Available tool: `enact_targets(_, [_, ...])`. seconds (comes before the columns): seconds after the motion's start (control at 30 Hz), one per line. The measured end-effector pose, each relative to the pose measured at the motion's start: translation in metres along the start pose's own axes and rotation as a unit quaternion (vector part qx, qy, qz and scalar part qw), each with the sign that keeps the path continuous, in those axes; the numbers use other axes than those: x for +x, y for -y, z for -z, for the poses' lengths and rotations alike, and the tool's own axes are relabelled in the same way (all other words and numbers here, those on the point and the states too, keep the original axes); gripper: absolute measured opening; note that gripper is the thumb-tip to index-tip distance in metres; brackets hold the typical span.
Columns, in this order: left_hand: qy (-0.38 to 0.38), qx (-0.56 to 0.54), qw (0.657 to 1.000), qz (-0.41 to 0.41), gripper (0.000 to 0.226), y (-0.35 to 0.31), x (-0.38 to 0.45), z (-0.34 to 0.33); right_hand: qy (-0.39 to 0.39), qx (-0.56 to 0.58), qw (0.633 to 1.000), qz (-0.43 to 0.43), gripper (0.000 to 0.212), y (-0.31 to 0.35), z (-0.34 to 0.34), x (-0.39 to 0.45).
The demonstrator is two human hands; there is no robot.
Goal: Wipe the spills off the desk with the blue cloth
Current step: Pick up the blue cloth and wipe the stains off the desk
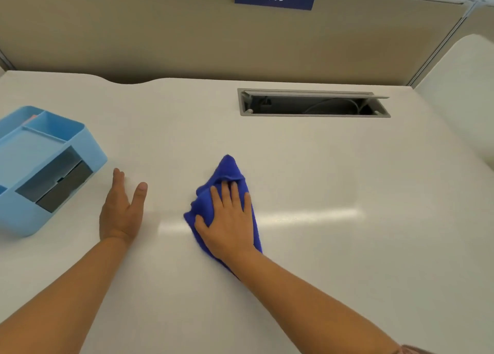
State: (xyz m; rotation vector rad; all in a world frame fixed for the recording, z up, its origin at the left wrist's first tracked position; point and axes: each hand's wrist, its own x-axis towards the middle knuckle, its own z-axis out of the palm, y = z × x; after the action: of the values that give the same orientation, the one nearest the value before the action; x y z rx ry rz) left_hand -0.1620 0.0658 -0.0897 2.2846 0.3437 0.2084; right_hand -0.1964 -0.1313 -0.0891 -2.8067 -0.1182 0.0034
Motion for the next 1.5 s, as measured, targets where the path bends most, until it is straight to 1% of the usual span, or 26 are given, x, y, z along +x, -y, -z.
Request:
enact_targets(0.07, [0.006,0.011,1.000,-0.001,0.063,0.000,0.000,0.001,0.008,-0.002,1.000,0.007,0.067,0.005,0.001,0.035])
enact_targets(0.13, [0.010,0.008,1.000,-0.002,0.063,0.001,0.000,0.003,0.003,-0.010,1.000,-0.012,0.067,-0.008,0.008,0.066])
enact_targets(0.2, [0.014,0.004,1.000,-0.004,0.063,0.002,-0.002,0.004,-0.019,-0.009,0.998,-0.060,0.067,-0.039,0.023,0.086])
enact_targets(0.27, [0.014,-0.004,1.000,-0.005,0.063,0.001,-0.003,0.004,-0.059,-0.010,0.991,-0.121,0.065,-0.080,0.038,0.092])
enact_targets(0.33, [0.011,-0.013,1.000,-0.002,0.063,0.001,-0.004,0.004,-0.086,-0.022,0.979,-0.186,0.062,-0.127,0.053,0.080])
enact_targets(0.43, [0.005,-0.024,1.000,0.000,0.063,0.002,-0.003,0.004,-0.115,-0.037,0.954,-0.273,0.058,-0.180,0.068,0.037])
enact_targets(0.53, [0.001,-0.027,1.000,0.007,0.064,0.003,0.000,0.003,-0.141,-0.057,0.930,-0.334,0.056,-0.193,0.068,-0.010])
enact_targets(0.6, [-0.002,-0.024,1.000,0.009,0.064,0.002,0.000,0.001,-0.144,-0.069,0.928,-0.337,0.057,-0.179,0.061,-0.032])
enact_targets(0.67, [-0.007,-0.026,1.000,0.008,0.064,0.002,0.001,0.000,-0.128,-0.086,0.942,-0.297,0.060,-0.147,0.051,-0.044])
enact_targets(0.7, [-0.009,-0.028,1.000,0.007,0.063,0.002,0.001,0.000,-0.112,-0.095,0.955,-0.258,0.063,-0.125,0.043,-0.047])
enact_targets(0.8, [-0.014,-0.026,1.000,0.007,0.063,0.002,0.001,-0.001,-0.052,-0.059,0.992,-0.095,0.073,-0.051,0.014,-0.043])
enact_targets(0.87, [-0.013,-0.024,1.000,0.006,0.063,0.001,0.001,0.000,-0.025,-0.019,0.999,-0.016,0.073,-0.012,0.000,-0.021])
enact_targets(0.93, [-0.012,-0.029,0.999,0.003,0.062,0.001,0.000,-0.001,-0.019,-0.001,1.000,0.008,0.069,0.008,-0.005,0.019])
enact_targets(1.1, [-0.012,-0.052,0.999,-0.004,0.063,0.003,0.000,0.000,-0.028,-0.016,0.998,-0.046,0.065,0.005,0.005,0.146])
enact_targets(1.2, [-0.022,-0.067,0.998,-0.005,0.064,0.002,0.001,-0.001,-0.026,-0.033,0.998,-0.047,0.064,0.002,0.004,0.200])
enact_targets(1.27, [-0.030,-0.073,0.997,-0.005,0.064,0.002,0.001,-0.001,-0.021,-0.046,0.999,-0.019,0.063,0.008,0.001,0.222])
enact_targets(1.33, [-0.035,-0.078,0.996,-0.008,0.064,0.004,0.001,0.000,-0.004,-0.051,0.998,0.027,0.062,0.020,-0.004,0.235])
enact_targets(1.5, [-0.045,-0.101,0.994,0.003,0.075,0.002,0.002,0.001,0.060,-0.067,0.982,0.164,0.067,0.058,-0.015,0.222])
